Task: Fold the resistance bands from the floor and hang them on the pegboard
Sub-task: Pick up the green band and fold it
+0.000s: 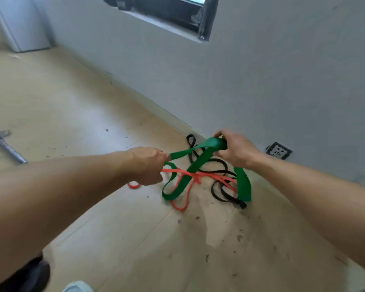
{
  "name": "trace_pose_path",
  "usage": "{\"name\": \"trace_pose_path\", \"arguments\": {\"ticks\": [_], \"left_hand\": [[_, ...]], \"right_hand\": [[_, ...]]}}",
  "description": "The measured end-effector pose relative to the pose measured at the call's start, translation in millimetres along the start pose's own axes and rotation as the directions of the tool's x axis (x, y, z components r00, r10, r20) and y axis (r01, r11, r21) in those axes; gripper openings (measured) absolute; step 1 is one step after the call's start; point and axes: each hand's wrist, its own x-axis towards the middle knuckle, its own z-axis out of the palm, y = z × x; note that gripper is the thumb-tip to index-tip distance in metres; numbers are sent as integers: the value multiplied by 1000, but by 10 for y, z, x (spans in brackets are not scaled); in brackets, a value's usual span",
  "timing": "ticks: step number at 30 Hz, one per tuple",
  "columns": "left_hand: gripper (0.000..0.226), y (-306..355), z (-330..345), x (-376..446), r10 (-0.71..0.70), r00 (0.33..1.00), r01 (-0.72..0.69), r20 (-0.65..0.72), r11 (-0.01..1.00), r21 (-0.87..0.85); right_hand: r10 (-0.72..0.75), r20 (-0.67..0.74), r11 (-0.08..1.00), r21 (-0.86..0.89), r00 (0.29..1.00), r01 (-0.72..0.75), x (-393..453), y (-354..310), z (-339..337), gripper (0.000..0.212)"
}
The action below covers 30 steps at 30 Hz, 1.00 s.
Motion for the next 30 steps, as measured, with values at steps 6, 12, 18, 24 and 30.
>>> {"name": "trace_pose_path", "arguments": {"ticks": [6,12,18,24,30], "left_hand": [[69,300,-245,-413,5,995,-9,-100,999,-46],[75,493,-86,-727,-27,995,4,-96,974,-229],[91,543,-130,-932,-71,990,8,-123,892,-451],[99,691,-161,-918,-99,936,-112,-337,824,-555],[16,581,-246,-739,-268,858,-160,-438,672,-723]], "right_hand": [[-113,-309,993,-18,944,113,-681,-240,-441,45],[14,-324,992,125,946,28,-1221,-241,-392,44],[-77,-337,941,285,938,180,-1473,-598,-539,45],[-175,-598,837,328,782,438,-1707,-994,-753,44],[-232,-574,841,288,785,459,-1642,-915,-688,48]]}}
